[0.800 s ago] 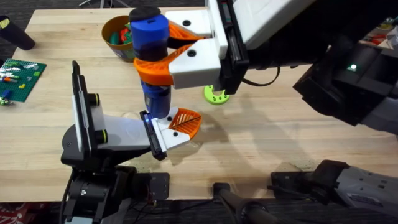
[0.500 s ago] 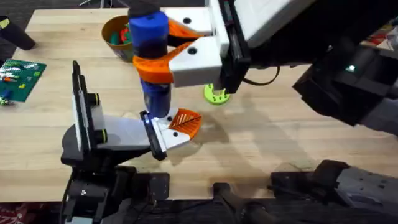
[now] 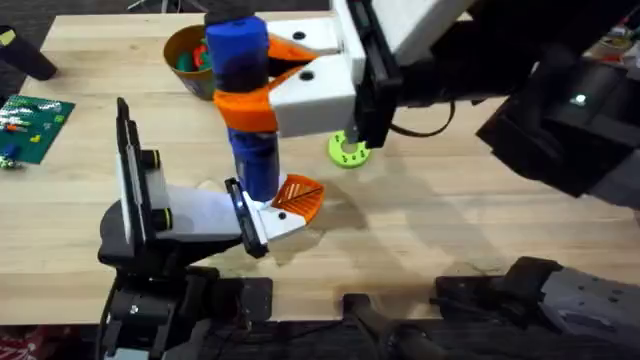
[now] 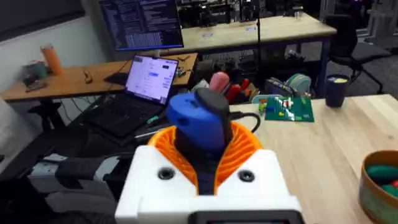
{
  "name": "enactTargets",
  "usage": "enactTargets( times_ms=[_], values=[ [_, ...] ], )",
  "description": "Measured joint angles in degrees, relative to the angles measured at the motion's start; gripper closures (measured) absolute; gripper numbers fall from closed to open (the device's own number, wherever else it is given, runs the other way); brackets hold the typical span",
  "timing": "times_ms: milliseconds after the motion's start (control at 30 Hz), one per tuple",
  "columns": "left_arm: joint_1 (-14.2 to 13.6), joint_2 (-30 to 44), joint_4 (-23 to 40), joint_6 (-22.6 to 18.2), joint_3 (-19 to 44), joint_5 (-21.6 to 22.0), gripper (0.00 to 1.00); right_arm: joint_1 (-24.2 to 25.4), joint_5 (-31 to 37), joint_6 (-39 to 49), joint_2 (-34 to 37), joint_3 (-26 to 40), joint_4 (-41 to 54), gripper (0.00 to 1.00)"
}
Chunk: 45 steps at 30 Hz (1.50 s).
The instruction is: Pick up the gripper from the table and insert it into the empty holder that is missing its gripper. Then pick up a screw, insert it into the mounting hole, and use the screwdriver to tighten it. Finally, clean up the table by picking up the vegetable and placing it into the bucket.
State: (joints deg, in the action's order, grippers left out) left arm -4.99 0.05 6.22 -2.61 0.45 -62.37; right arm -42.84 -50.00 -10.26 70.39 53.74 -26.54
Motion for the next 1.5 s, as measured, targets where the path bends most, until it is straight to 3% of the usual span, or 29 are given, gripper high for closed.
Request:
enactTargets(
  times_ms=[333,900,1500],
  values=[
    [0.0,0.0,-0.02,0.0,0.0,0.0,0.995,3.45,-3.56,0.19,0.0,1.7,-0.09,0.897],
    [0.0,0.0,0.0,0.0,0.0,0.0,0.995,3.48,-10.55,3.27,0.0,3.34,1.61,0.897],
    [0.0,0.0,0.0,0.0,0.0,0.0,0.995,3.48,-11.56,6.46,0.0,3.34,1.77,0.897]
  ],
)
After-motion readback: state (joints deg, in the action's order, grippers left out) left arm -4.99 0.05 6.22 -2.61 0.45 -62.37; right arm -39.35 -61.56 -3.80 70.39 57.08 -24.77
